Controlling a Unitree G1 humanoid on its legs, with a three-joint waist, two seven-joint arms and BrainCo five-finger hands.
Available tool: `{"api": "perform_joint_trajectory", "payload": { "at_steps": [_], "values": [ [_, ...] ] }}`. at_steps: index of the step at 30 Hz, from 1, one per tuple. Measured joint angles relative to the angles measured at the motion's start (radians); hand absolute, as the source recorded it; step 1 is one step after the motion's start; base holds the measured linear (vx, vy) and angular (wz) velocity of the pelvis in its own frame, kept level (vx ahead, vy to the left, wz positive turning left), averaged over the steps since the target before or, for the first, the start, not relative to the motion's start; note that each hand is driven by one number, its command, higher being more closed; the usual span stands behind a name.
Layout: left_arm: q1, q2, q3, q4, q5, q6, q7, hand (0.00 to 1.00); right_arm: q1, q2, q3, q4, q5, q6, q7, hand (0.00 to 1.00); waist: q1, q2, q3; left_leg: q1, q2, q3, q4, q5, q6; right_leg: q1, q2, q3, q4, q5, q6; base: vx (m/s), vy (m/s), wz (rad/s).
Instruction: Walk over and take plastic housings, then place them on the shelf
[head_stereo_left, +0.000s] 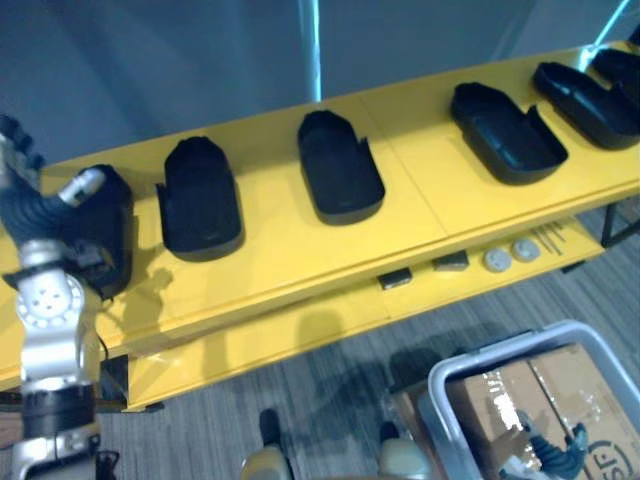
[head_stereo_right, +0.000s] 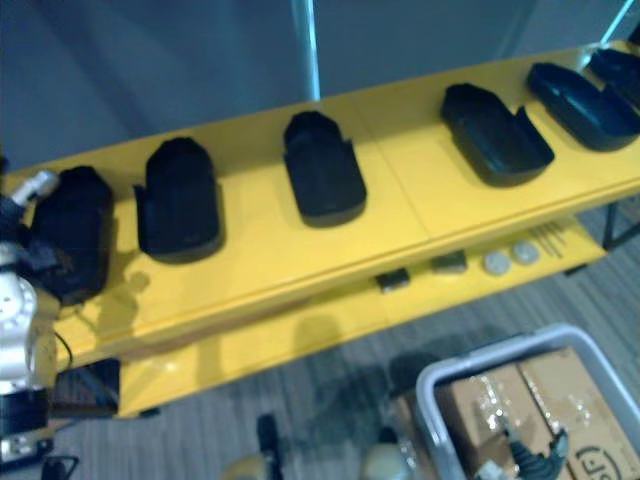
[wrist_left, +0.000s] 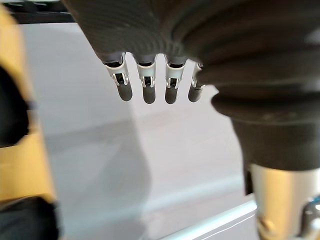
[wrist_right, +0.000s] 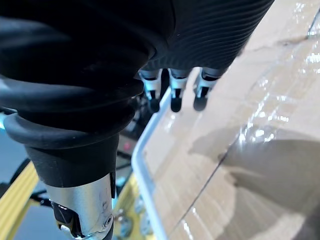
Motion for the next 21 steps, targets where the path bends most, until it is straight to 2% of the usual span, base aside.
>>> {"api": "perform_joint_trajectory", "payload": {
  "at_steps": [7, 12, 14, 21],
  "values": [
    [-0.009, 0.000, -0.017, 0.059, -0.035, 0.002, -0.035, 0.00, 0.012, 0.001, 0.002, 0.004, -0.005, 0.004, 0.001, 0.00, -0.006, 0.016, -0.013, -0.002, 0.001, 0.008, -0.002, 0.004, 0.001, -0.003, 0.000, 0.010, -0.008, 0.011, 0.004, -0.01, -0.002, -0.03],
    [-0.027, 0.000, -0.041, 0.085, -0.059, 0.003, -0.087, 0.00, 0.017, 0.001, 0.009, 0.005, -0.005, 0.005, 0.000, 0.00, -0.005, 0.014, -0.017, -0.003, 0.002, 0.027, -0.002, 0.003, 0.001, -0.010, -0.001, 0.022, -0.017, 0.020, 0.006, 0.01, -0.001, -0.08],
    [-0.045, 0.000, -0.041, 0.085, -0.080, 0.021, -0.107, 0.00, 0.019, 0.001, 0.009, 0.005, -0.005, 0.006, 0.000, 0.00, -0.005, 0.013, -0.018, -0.004, 0.001, 0.031, -0.002, 0.003, 0.001, -0.012, -0.001, 0.024, -0.017, 0.022, 0.007, 0.01, -0.001, -0.03],
    [-0.084, 0.000, -0.050, 0.149, -0.076, 0.087, -0.093, 0.00, 0.019, -0.004, 0.011, 0.003, -0.005, 0.008, 0.010, 0.00, -0.006, 0.014, -0.018, -0.002, 0.002, 0.047, -0.002, 0.001, 0.004, -0.023, -0.001, 0.043, -0.014, 0.025, 0.009, 0.00, 0.000, -0.05]
  ]
}}
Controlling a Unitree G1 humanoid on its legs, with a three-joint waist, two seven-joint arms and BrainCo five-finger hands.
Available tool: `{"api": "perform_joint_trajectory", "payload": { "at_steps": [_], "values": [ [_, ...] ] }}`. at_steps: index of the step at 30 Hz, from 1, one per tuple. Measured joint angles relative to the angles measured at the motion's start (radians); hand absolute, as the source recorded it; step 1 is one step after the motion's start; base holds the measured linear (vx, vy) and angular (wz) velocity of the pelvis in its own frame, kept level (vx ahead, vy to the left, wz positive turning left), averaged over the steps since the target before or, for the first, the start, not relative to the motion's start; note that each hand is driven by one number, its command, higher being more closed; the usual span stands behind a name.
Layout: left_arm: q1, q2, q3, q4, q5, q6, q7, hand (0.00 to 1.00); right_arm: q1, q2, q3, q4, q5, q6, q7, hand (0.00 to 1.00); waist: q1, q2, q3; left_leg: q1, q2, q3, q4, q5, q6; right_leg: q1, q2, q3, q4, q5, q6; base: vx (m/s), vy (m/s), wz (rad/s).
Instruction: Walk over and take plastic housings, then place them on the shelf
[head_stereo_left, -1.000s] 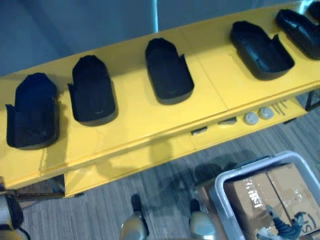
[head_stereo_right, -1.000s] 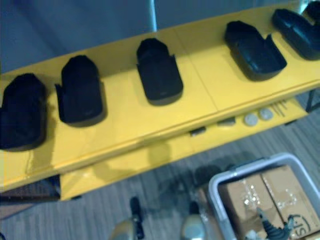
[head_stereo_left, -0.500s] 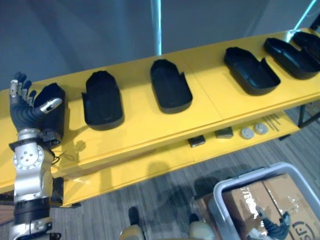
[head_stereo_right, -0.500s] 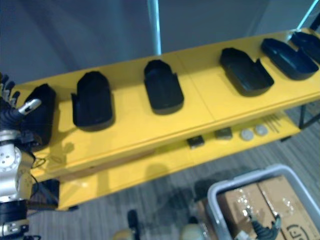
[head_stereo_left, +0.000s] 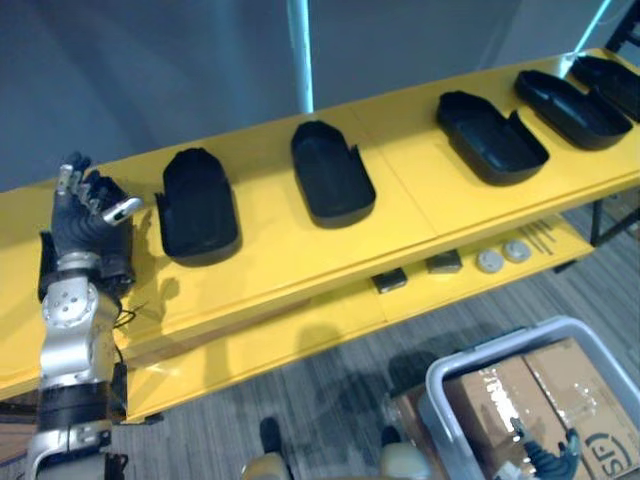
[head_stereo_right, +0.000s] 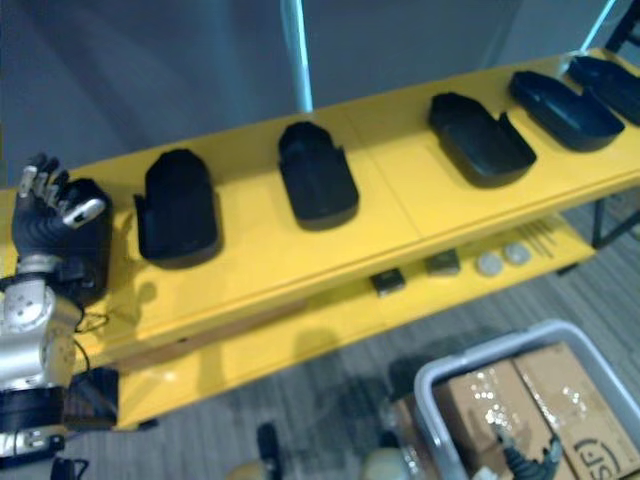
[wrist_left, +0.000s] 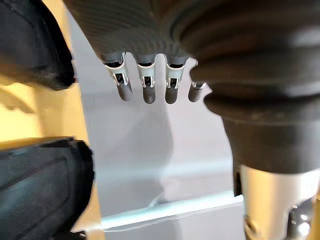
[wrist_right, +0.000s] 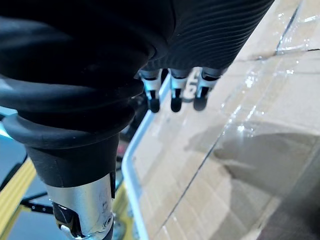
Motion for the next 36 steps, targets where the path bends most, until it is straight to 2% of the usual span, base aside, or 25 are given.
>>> {"api": "perform_joint_trajectory", "payload": {
  "at_steps": [10, 18, 22, 32, 36],
  "values": [
    [-0.098, 0.002, -0.027, 0.100, -0.005, 0.037, 0.048, 0.00, 0.019, -0.015, 0.023, -0.002, 0.001, 0.001, 0.005, 0.00, -0.006, 0.000, 0.000, -0.006, -0.002, 0.012, 0.000, -0.004, -0.002, -0.014, -0.003, 0.009, 0.005, 0.003, 0.002, 0.00, 0.001, -0.02],
    [-0.136, 0.013, -0.028, 0.165, -0.036, 0.093, 0.079, 0.00, 0.019, -0.025, 0.040, -0.009, 0.001, 0.007, 0.009, 0.00, -0.022, 0.002, 0.001, -0.015, -0.006, 0.014, 0.000, -0.010, 0.005, -0.021, -0.008, 0.008, 0.008, 0.003, 0.002, 0.00, 0.000, 0.00],
    [-0.156, 0.023, -0.029, 0.182, -0.049, 0.130, 0.090, 0.00, 0.020, -0.040, 0.048, -0.024, 0.001, 0.024, 0.022, 0.00, -0.027, 0.007, 0.004, -0.016, -0.006, 0.039, 0.000, -0.009, 0.005, -0.032, -0.012, 0.014, 0.015, 0.003, 0.002, 0.01, 0.002, -0.04],
    [-0.229, 0.023, -0.031, 0.266, -0.071, 0.228, 0.111, 0.00, 0.020, -0.058, 0.050, -0.036, 0.010, 0.024, 0.024, 0.00, -0.029, 0.013, 0.009, -0.018, -0.005, 0.047, 0.000, -0.011, 0.007, -0.050, -0.012, 0.017, 0.029, 0.001, 0.000, 0.00, 0.000, -0.01],
    [-0.265, 0.024, -0.032, 0.307, -0.069, 0.269, 0.110, 0.00, 0.019, -0.062, 0.072, -0.041, 0.011, 0.024, 0.025, 0.00, -0.029, 0.010, 0.032, -0.018, -0.005, 0.056, 0.000, -0.012, 0.007, -0.051, -0.012, 0.025, 0.032, -0.001, -0.001, 0.00, -0.001, -0.06]
  ]
}}
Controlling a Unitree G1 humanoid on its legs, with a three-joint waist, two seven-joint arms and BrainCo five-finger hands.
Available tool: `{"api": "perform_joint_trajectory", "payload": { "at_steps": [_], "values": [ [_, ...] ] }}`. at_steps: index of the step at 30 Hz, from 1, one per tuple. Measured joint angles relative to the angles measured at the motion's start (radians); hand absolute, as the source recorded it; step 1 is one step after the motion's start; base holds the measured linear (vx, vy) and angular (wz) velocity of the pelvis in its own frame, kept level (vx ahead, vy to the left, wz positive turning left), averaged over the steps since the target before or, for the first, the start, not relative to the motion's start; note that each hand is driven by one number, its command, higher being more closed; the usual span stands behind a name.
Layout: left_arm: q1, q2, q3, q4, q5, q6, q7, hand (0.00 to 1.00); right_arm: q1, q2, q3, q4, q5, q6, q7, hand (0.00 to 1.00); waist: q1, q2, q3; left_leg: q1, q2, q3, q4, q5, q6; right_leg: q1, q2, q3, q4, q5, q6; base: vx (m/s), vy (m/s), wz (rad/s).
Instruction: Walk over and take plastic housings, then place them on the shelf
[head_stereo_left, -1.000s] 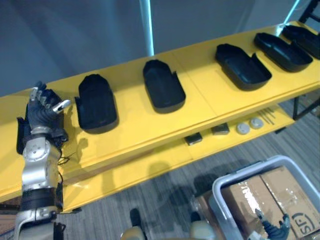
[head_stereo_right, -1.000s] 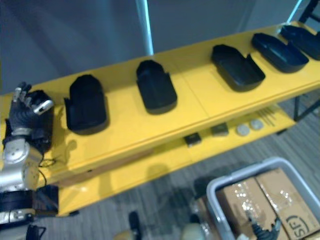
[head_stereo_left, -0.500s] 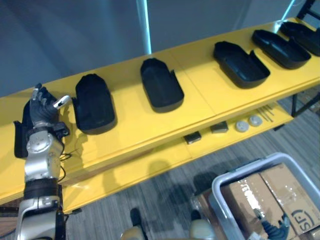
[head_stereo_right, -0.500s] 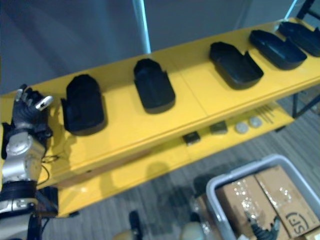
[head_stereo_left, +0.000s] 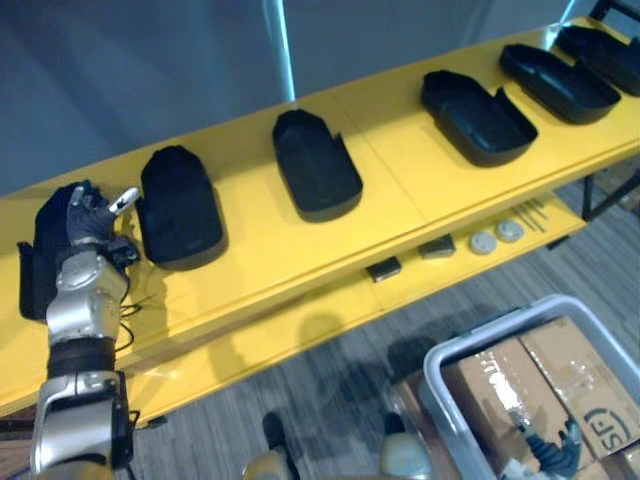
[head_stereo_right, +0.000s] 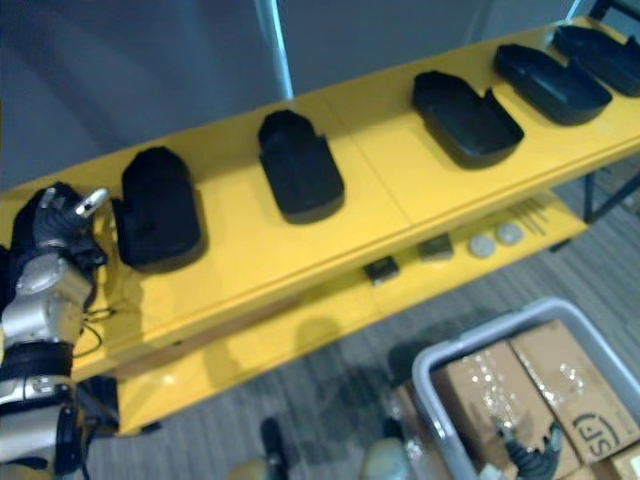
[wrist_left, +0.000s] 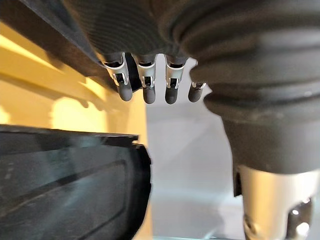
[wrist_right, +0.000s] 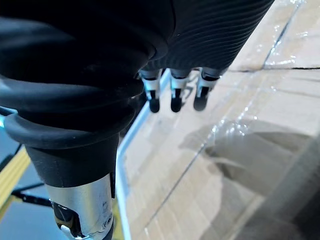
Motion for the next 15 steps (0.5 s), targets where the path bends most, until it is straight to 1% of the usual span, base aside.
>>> {"api": "perform_joint_trajectory", "payload": {
  "at_steps": [5, 7, 12, 15],
  "values": [
    [-0.033, 0.011, -0.003, 0.035, 0.008, 0.020, -0.001, 0.00, 0.000, -0.001, 0.001, -0.002, 0.017, 0.000, 0.000, 0.00, -0.002, -0.005, 0.013, -0.008, 0.002, 0.017, 0.000, 0.001, 0.001, -0.016, 0.000, 0.004, 0.005, 0.000, 0.001, 0.00, -0.001, -0.01],
    [-0.044, 0.038, -0.007, 0.040, 0.008, 0.037, 0.000, 0.00, 0.000, -0.001, 0.003, -0.002, 0.017, 0.000, 0.002, 0.00, -0.005, -0.012, 0.019, -0.013, 0.002, 0.018, 0.000, 0.000, 0.001, -0.017, 0.000, 0.004, 0.005, 0.000, 0.001, 0.00, 0.000, 0.00],
    [-0.063, 0.047, -0.006, 0.082, 0.007, 0.045, 0.008, 0.00, 0.000, -0.001, 0.005, -0.003, 0.018, 0.000, 0.002, 0.00, -0.003, -0.013, 0.025, -0.011, 0.001, 0.018, 0.001, -0.002, 0.004, -0.017, -0.001, 0.003, 0.012, 0.000, 0.000, 0.00, 0.000, 0.00],
    [-0.064, 0.047, 0.000, 0.091, 0.007, 0.049, 0.025, 0.00, 0.000, -0.002, 0.005, -0.012, 0.018, 0.000, 0.001, 0.00, -0.002, -0.014, 0.044, -0.006, 0.001, 0.025, 0.001, -0.007, 0.003, -0.017, -0.002, 0.005, 0.017, -0.001, -0.001, 0.00, -0.001, -0.03]
  ]
}}
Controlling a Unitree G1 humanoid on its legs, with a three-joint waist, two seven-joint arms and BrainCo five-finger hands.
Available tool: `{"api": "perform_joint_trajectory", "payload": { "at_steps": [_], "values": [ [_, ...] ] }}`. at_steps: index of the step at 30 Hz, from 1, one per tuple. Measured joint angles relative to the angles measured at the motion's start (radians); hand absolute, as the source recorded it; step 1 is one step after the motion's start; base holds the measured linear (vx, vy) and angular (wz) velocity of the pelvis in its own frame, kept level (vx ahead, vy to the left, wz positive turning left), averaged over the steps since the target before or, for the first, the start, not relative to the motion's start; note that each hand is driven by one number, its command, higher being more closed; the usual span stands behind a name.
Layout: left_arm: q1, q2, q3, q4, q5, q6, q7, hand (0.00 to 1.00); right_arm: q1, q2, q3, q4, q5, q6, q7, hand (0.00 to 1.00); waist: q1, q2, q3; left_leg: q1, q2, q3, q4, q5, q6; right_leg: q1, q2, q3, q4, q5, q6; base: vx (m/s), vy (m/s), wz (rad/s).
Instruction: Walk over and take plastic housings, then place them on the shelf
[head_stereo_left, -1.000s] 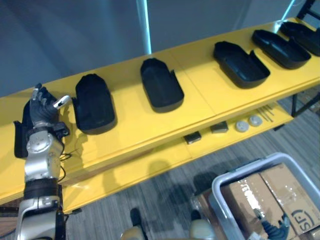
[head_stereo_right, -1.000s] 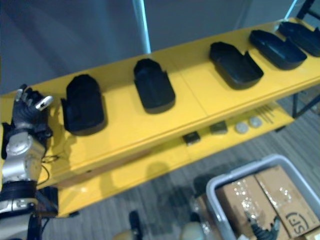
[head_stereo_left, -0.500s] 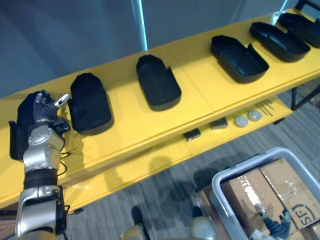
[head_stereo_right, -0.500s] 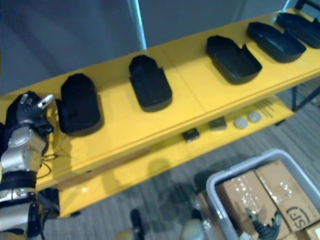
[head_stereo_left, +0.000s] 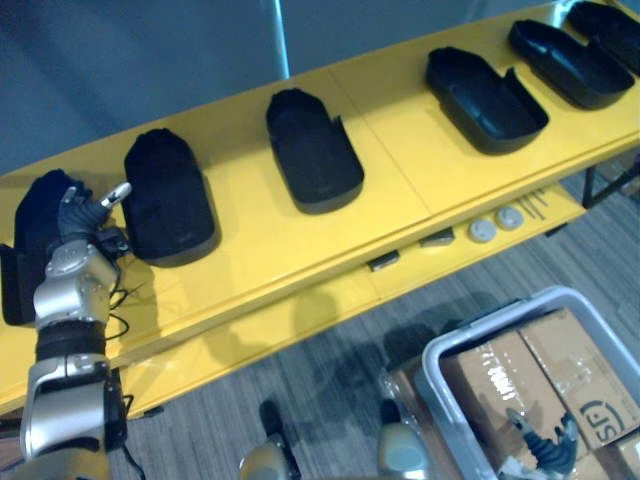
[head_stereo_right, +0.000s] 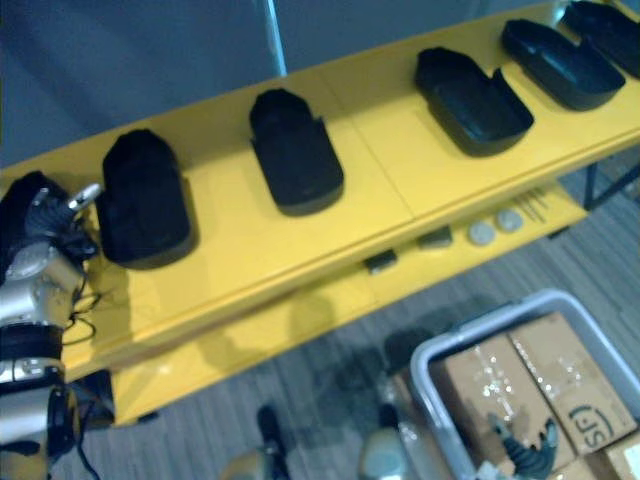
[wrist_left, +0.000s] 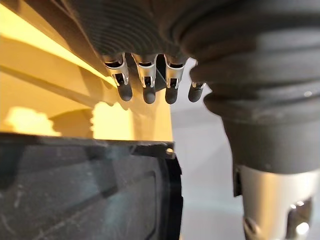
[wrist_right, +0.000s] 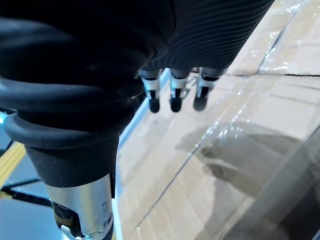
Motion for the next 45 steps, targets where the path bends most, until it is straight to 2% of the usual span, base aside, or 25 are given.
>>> {"api": "perform_joint_trajectory", "payload": {
  "at_steps": [4, 9, 17, 22, 27, 32, 34, 37, 45],
  "values": [
    [-0.005, -0.001, 0.007, 0.016, -0.002, 0.009, 0.053, 0.00, 0.000, -0.002, 0.000, -0.017, 0.001, 0.000, 0.000, 0.00, -0.001, -0.003, 0.013, 0.007, 0.003, 0.019, 0.000, 0.000, 0.000, 0.000, 0.000, 0.002, 0.003, -0.004, -0.003, 0.00, -0.003, -0.05],
    [-0.013, -0.001, 0.022, 0.027, -0.002, 0.028, 0.072, 0.00, 0.000, -0.010, 0.003, -0.017, 0.020, 0.000, -0.001, 0.00, 0.000, -0.005, 0.014, 0.007, 0.004, 0.019, 0.000, 0.000, 0.000, 0.000, 0.001, 0.000, 0.004, -0.007, -0.005, 0.00, 0.000, 0.00],
    [-0.025, 0.000, 0.058, 0.055, -0.010, 0.026, 0.113, 0.00, 0.000, -0.013, 0.010, -0.017, 0.020, 0.000, -0.002, 0.00, 0.001, -0.011, 0.018, 0.007, 0.004, 0.018, 0.000, 0.000, 0.000, -0.001, 0.001, -0.001, 0.009, -0.008, -0.006, 0.00, 0.000, 0.00],
    [-0.039, 0.000, 0.095, 0.084, -0.012, 0.024, 0.182, 0.00, -0.001, -0.014, 0.024, -0.017, 0.020, 0.000, -0.001, 0.00, 0.001, -0.015, 0.020, 0.006, 0.005, 0.021, 0.001, 0.000, 0.000, -0.014, 0.001, 0.001, 0.021, -0.014, -0.006, 0.00, -0.001, -0.01],
    [-0.043, 0.000, 0.123, 0.084, -0.014, 0.008, 0.214, 0.00, -0.002, -0.014, 0.038, -0.017, 0.020, 0.000, -0.001, 0.00, 0.000, -0.028, 0.028, 0.006, 0.005, 0.024, 0.001, 0.000, 0.000, -0.015, 0.001, 0.001, 0.024, -0.015, -0.006, 0.00, 0.000, 0.00],
    [-0.043, 0.000, 0.131, 0.084, -0.016, -0.021, 0.204, 0.00, -0.002, -0.014, 0.042, -0.017, 0.020, 0.000, -0.001, 0.00, 0.000, -0.033, 0.032, 0.006, 0.005, 0.022, 0.003, 0.000, 0.000, -0.016, 0.001, 0.000, 0.024, -0.015, -0.006, 0.00, 0.000, 0.00],
    [-0.043, 0.000, 0.119, 0.083, -0.014, -0.055, 0.175, 0.00, -0.002, -0.014, 0.055, -0.018, 0.020, 0.000, -0.001, 0.00, 0.000, -0.033, 0.032, 0.006, 0.005, 0.022, 0.005, 0.000, 0.000, -0.017, 0.001, 0.000, 0.024, -0.015, -0.006, 0.00, 0.000, 0.00],
    [-0.062, 0.001, 0.092, 0.082, -0.008, -0.080, 0.153, 0.00, -0.002, -0.014, 0.068, -0.022, 0.020, 0.000, -0.001, 0.00, 0.000, -0.033, 0.032, 0.006, 0.004, 0.022, 0.005, 0.000, 0.000, -0.017, 0.001, 0.001, 0.024, -0.015, -0.007, 0.00, 0.000, 0.00],
    [-0.084, 0.028, 0.029, 0.031, -0.010, -0.091, 0.094, 0.00, -0.003, -0.014, 0.064, -0.027, 0.020, 0.003, 0.013, 0.00, -0.002, -0.033, 0.053, 0.006, 0.004, 0.032, 0.005, 0.002, -0.001, -0.030, 0.002, 0.009, 0.034, -0.017, -0.009, 0.00, -0.001, -0.02]
  ]
}}
